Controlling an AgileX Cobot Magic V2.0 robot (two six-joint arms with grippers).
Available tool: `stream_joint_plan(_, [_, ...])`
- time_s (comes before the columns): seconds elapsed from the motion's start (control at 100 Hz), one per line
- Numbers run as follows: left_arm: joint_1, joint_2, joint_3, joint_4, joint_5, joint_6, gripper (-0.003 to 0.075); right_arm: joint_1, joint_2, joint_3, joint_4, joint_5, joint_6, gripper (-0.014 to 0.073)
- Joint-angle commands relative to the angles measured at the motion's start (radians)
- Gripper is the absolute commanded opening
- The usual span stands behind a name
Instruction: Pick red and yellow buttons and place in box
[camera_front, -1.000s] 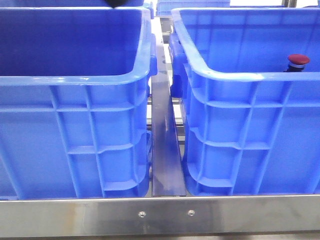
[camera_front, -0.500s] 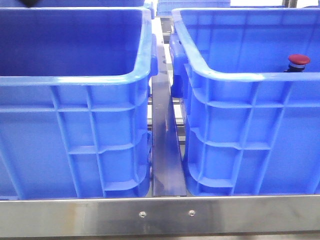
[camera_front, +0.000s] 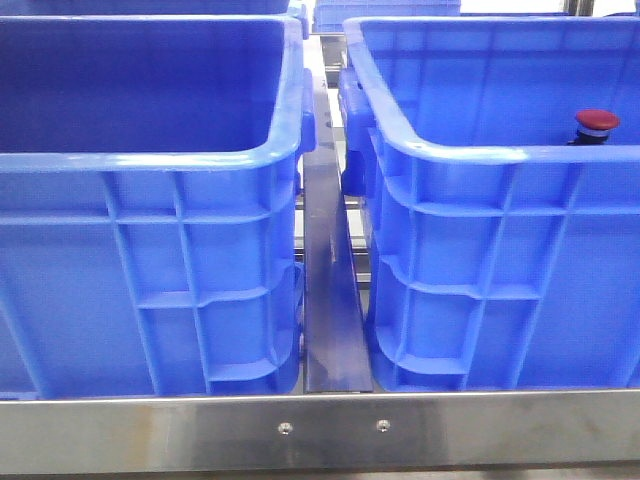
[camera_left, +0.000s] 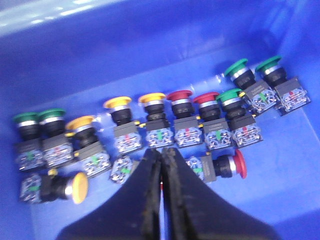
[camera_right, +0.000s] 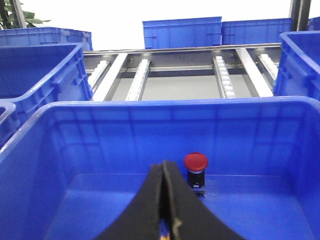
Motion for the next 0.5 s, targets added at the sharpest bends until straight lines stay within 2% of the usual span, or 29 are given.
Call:
stream_joint_plan(0.0, [0.001,-0.107,0.057,0.009,-0.122,-0.017,-0.002,0.005,-0.02,-0.014,0.008,0.047,-0.009,-0.0067])
stream_joint_plan(0.2, [0.001,-0.307,0.262,0.027,-0.222,-0.04,-0.002,0.018,-0.065,-0.002,0.008,0.101,-0.009,-0.0067])
stream_joint_plan(0.49, [0.001,-0.596,0.478,0.051,-0.27,-0.04,-0.002,0.02,-0.156,0.071,0.008,0.142,-0.008,-0.0067])
